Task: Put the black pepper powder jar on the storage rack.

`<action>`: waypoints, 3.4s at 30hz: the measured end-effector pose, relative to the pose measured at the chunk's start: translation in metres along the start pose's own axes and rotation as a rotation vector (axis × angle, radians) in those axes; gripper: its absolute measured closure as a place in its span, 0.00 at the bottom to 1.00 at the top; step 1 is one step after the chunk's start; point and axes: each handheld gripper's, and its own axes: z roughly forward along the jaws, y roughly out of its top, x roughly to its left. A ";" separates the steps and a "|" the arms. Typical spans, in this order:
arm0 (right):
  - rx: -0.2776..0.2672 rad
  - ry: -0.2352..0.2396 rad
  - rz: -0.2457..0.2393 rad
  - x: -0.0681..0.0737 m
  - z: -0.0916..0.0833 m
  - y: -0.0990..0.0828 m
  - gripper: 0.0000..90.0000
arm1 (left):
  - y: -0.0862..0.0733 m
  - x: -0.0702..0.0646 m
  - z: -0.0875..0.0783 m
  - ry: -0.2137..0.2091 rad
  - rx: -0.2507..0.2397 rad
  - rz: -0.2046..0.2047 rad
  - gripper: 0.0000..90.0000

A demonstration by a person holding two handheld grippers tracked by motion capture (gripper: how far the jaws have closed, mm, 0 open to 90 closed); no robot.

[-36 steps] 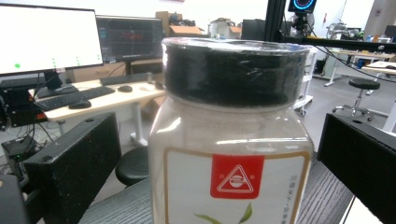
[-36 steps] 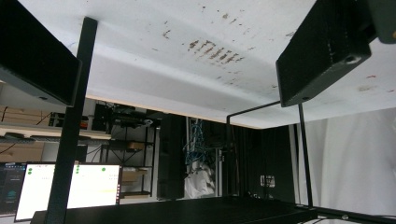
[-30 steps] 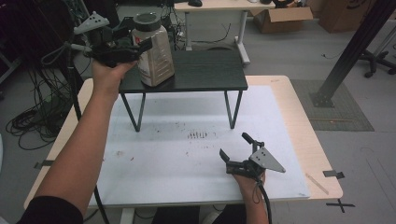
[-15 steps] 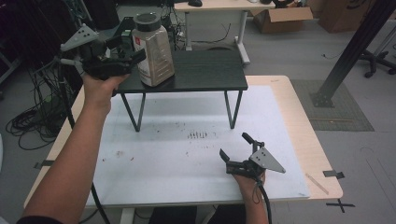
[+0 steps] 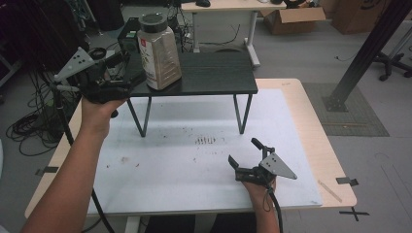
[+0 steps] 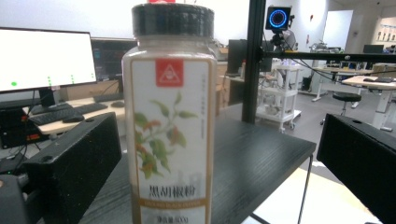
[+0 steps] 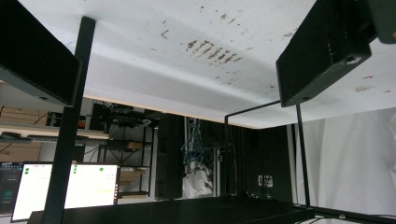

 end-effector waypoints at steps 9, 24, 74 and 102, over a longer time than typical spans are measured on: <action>-0.003 0.004 0.003 0.000 0.000 0.000 0.00 | -0.019 -0.009 -0.013 0.018 0.017 -0.009 0.00; 0.002 0.006 0.001 0.000 0.000 0.000 0.00 | -0.078 -0.005 -0.038 0.066 0.061 -0.047 0.00; 0.005 0.012 0.002 0.000 0.000 0.000 0.00 | -0.232 0.001 -0.077 0.152 0.074 -0.015 0.01; 0.006 0.016 -0.005 0.000 0.000 0.000 0.00 | -0.234 -0.005 -0.079 0.159 0.038 0.038 0.00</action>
